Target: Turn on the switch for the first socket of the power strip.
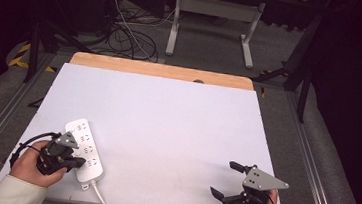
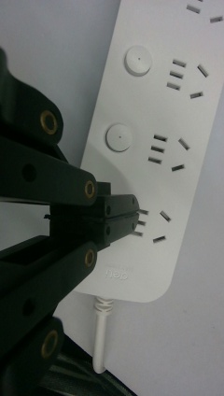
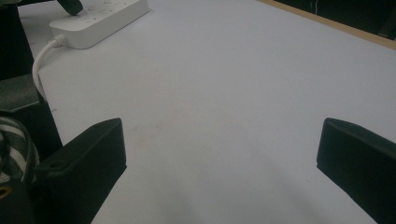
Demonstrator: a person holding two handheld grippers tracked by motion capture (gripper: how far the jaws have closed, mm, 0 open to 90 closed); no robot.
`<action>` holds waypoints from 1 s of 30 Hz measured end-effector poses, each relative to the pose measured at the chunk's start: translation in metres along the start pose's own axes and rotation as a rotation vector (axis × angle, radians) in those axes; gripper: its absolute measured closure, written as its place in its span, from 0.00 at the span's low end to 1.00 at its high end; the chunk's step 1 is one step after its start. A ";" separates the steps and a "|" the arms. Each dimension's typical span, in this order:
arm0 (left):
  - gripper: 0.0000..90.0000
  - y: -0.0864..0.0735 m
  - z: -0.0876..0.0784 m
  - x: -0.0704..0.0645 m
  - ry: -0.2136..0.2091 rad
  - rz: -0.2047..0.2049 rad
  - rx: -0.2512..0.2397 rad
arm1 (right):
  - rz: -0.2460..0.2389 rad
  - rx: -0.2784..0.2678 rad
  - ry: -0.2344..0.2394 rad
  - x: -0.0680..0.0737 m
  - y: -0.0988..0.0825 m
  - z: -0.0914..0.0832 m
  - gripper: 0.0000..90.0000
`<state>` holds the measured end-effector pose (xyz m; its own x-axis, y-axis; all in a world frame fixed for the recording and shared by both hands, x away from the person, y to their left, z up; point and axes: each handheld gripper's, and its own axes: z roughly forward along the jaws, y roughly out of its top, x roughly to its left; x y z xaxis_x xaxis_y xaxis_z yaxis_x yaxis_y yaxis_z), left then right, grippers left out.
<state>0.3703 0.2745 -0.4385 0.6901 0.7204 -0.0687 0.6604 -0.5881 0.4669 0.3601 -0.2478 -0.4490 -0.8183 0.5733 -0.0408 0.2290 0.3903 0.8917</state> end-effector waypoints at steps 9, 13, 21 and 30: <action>1.00 0.000 0.001 -0.001 0.006 -0.011 -0.004 | -0.001 0.001 0.000 0.000 0.000 0.000 0.02; 1.00 0.001 0.002 -0.002 0.017 -0.010 0.006 | -0.004 -0.001 0.002 0.000 0.000 0.000 0.02; 1.00 -0.001 0.003 -0.004 0.025 -0.012 -0.004 | -0.004 -0.003 0.002 0.001 0.000 -0.001 0.02; 1.00 -0.001 0.004 -0.006 0.045 -0.007 0.001 | -0.002 -0.001 0.002 0.001 0.000 0.000 0.02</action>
<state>0.3665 0.2695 -0.4421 0.6716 0.7402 -0.0318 0.6651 -0.5834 0.4661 0.3592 -0.2471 -0.4487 -0.8197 0.5712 -0.0418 0.2267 0.3906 0.8922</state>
